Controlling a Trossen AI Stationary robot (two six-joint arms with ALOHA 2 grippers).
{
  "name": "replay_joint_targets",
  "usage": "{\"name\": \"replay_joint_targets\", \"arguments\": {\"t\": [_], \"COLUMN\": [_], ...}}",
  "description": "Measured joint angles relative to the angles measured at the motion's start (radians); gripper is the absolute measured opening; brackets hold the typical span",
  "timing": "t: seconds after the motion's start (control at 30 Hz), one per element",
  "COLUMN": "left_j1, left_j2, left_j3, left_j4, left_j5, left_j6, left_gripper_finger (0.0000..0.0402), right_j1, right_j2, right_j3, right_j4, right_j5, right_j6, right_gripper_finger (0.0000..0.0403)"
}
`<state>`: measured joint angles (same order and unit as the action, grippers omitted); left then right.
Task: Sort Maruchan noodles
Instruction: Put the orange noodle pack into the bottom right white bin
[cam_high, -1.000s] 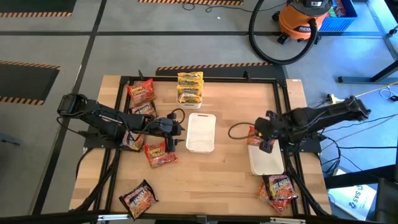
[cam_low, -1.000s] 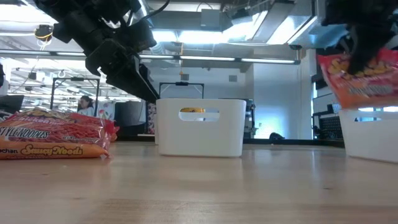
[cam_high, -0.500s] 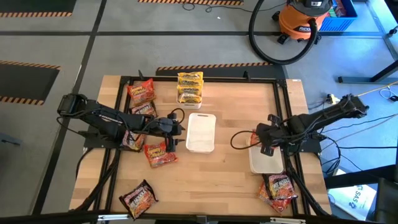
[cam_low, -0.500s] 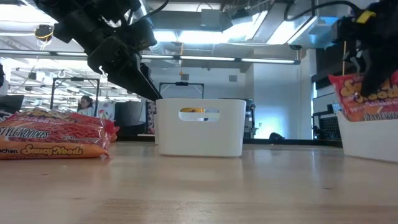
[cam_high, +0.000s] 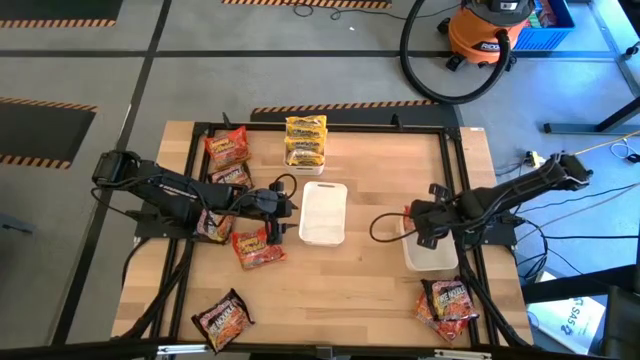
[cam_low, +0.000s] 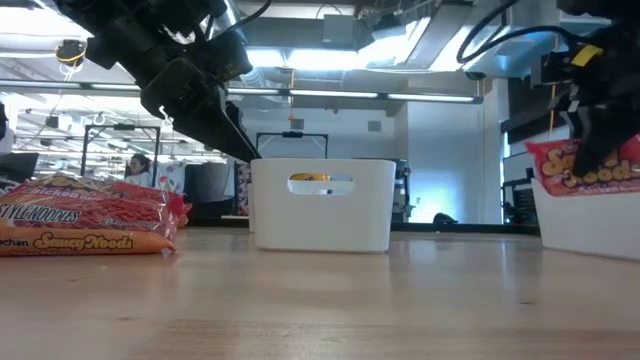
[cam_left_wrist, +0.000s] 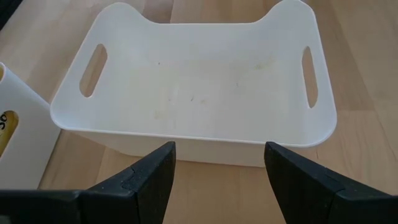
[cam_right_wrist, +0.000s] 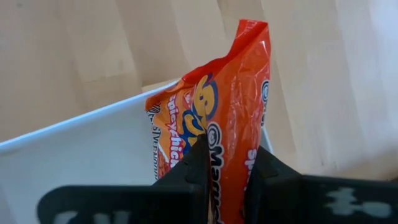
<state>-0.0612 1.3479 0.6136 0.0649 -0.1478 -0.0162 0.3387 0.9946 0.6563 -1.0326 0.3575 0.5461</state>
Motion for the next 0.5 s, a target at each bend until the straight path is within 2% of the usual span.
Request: {"name": "replay_joint_targets", "arguments": {"t": [0.3, 0.5], "left_j1": [0.000, -0.001], "left_j2": [0.000, 0.000], "left_j3": [0.000, 0.000], "left_j4": [0.004, 0.002], "left_j5": [0.000, 0.001], "left_j6": [-0.003, -0.004], "left_gripper_finger": [0.0240, 0.0240], "right_j1": [-0.148, -0.192], "right_j2": [0.050, 0.078], "right_j3": [0.000, 0.000], "right_j4": [0.003, 0.004], "right_j5": [0.020, 0.033], "right_j6": [-0.011, -0.061], "right_gripper_finger": [0.0035, 0.0035]}}
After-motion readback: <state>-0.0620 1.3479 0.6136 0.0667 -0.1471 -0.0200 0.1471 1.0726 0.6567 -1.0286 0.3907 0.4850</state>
